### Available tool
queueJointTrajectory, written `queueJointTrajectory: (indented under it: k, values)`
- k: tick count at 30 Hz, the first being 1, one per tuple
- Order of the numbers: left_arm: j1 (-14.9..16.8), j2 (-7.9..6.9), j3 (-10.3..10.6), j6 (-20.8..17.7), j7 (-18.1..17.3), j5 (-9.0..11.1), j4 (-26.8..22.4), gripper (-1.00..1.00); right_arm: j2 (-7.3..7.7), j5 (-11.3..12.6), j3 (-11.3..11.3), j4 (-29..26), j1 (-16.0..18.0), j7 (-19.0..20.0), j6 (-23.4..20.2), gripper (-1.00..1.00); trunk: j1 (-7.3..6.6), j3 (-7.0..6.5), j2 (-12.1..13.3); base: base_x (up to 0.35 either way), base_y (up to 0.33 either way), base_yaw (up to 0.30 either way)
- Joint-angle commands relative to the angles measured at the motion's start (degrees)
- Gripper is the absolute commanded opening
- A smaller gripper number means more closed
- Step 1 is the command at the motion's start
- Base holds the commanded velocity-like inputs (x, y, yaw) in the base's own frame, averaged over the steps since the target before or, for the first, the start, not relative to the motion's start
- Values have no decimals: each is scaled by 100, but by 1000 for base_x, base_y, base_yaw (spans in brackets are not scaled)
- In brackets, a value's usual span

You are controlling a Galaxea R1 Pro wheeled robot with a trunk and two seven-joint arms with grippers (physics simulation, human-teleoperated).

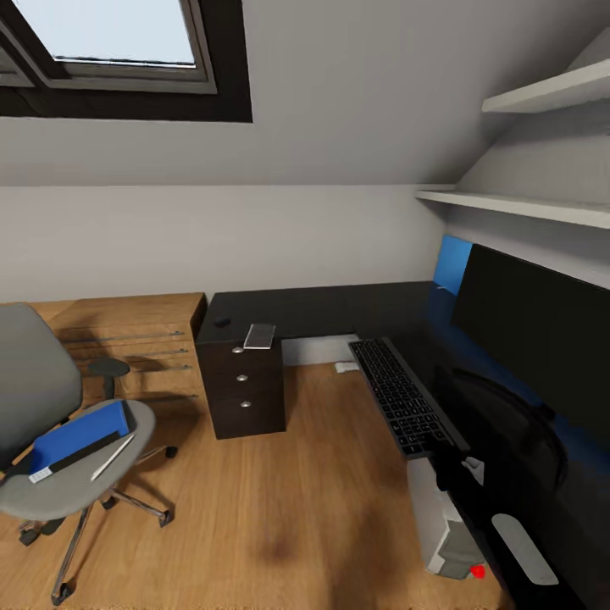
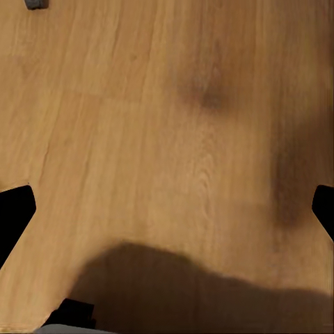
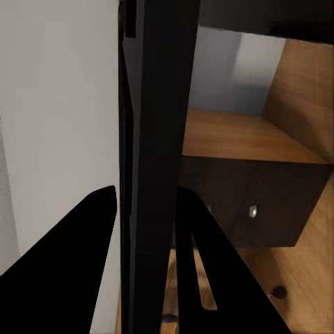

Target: In the bedroom, organize the workspace by keeping the computer under the desk, ensuring the monitor is on the desk, placing the keyboard on the desk next to the monitor, placing the mouse on the desk next to the keyboard, moving the folder from the swivel chair onto the desk next to the mouse, stacking the notebook on top of the folder with the pen on top of the notebook, and positioning the swivel chair next to the desk.

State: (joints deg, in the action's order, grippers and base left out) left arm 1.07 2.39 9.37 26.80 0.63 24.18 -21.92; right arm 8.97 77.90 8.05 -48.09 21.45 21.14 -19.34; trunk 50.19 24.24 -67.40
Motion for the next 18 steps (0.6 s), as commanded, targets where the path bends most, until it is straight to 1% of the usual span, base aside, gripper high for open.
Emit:
queueJointTrajectory:
  k: [1,18]
  values:
    - [5,-4,44,27,5,61,4,100,-3,68,11,2,5,12,-53,-100,-3,6,-4,-258,-231,0]
    - [3,-2,47,27,7,61,4,100,-1,67,13,3,7,10,-53,-100,-3,6,-4,-256,-233,0]
